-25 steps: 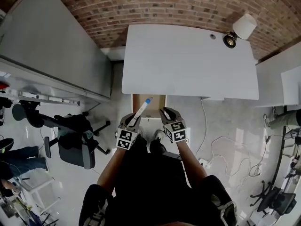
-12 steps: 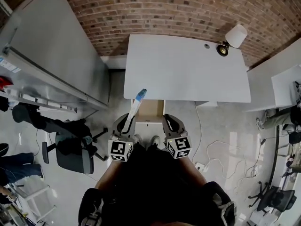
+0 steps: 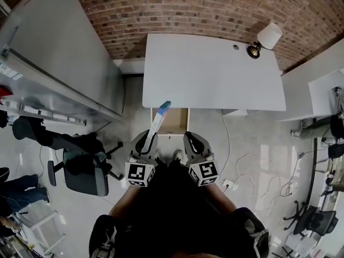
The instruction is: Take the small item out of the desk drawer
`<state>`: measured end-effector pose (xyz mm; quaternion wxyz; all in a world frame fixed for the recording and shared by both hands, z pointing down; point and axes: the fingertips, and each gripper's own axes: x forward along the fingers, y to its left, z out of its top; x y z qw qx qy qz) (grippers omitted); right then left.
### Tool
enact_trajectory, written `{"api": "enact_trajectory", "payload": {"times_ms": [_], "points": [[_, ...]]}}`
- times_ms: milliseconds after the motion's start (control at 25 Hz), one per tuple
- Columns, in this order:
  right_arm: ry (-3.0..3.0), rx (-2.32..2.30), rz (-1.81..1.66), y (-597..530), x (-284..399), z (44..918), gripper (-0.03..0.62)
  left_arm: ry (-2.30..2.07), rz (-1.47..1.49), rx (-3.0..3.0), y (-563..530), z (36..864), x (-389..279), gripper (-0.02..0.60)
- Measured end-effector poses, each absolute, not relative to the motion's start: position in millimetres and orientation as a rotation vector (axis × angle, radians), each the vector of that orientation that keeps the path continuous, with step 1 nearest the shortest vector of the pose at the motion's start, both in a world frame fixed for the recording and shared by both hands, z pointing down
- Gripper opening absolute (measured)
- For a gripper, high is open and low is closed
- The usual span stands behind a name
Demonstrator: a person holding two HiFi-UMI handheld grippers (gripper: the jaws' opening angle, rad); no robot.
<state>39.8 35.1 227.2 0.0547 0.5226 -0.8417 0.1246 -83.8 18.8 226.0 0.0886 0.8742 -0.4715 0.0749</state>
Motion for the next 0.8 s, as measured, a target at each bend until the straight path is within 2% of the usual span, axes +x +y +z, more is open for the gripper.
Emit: {"api": "enact_trajectory", "payload": {"times_ms": [800], "points": [[-2.527,1.599,0.356,26.9,29.6,229.5,0.026,-1.382,0.192,2.604,12.7,230.8,-96.9,0.094]]}}
